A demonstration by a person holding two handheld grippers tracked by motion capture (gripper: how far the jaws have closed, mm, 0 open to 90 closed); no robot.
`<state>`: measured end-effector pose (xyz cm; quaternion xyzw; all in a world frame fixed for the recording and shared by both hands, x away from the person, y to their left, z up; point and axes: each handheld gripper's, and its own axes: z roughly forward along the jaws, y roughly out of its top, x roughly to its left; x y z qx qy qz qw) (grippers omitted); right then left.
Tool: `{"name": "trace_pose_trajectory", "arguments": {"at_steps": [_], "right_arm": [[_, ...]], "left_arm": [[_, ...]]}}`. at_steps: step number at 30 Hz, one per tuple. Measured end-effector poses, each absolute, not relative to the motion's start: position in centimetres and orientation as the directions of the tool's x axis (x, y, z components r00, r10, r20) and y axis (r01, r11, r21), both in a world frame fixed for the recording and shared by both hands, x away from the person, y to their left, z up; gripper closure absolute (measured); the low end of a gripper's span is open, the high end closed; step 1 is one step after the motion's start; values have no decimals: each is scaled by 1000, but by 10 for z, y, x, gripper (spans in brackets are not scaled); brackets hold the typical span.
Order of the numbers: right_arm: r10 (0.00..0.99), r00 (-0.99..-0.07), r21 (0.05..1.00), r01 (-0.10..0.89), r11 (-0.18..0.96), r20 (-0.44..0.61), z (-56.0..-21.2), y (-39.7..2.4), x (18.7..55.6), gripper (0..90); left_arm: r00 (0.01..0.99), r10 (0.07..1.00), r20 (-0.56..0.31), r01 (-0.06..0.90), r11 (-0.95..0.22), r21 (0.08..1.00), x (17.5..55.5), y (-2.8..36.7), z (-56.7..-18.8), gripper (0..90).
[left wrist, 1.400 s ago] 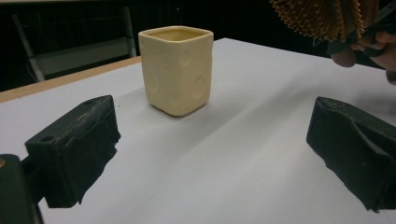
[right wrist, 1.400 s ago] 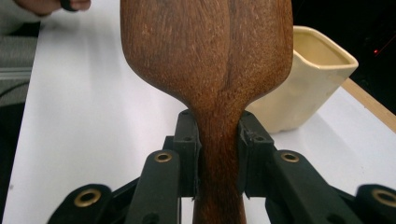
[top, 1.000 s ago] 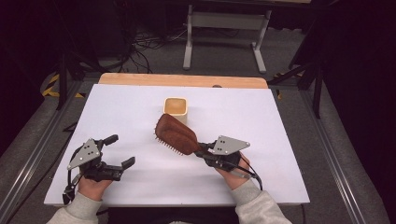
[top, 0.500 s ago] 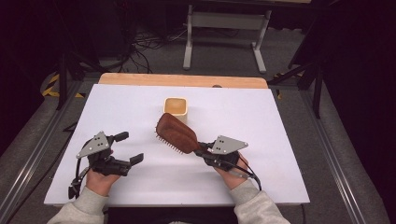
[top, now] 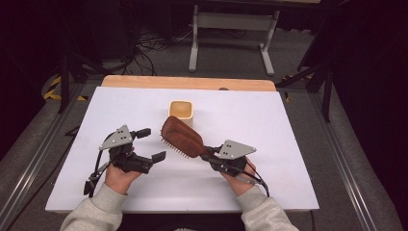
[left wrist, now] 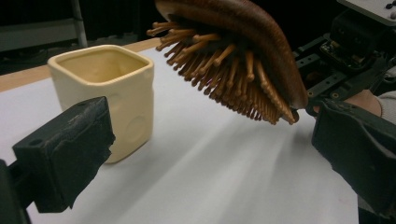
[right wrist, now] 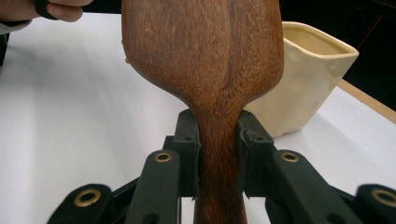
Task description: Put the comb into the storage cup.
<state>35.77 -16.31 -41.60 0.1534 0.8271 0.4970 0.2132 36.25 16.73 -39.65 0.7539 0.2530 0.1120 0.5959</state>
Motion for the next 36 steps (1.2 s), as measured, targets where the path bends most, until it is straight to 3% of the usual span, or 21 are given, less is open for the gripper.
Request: {"name": "trace_pose_trajectory", "arguments": {"at_steps": [20, 28, 36], "right_arm": [[471, -856, 884, 37, 466, -212, -416, -164, 358, 728], [474, -852, 882, 32, 471, -222, -417, -163, 357, 729], [477, -846, 878, 23, 479, -238, -420, -162, 357, 728]], "left_arm": [[847, 510, -148, 298, -225, 928, 375, 123, -384, 0], [830, 520, -200, 352, -212, 912, 380, 115, -383, 4], [817, 535, -216, 375, -207, 904, 381, 115, -382, 94]]}}
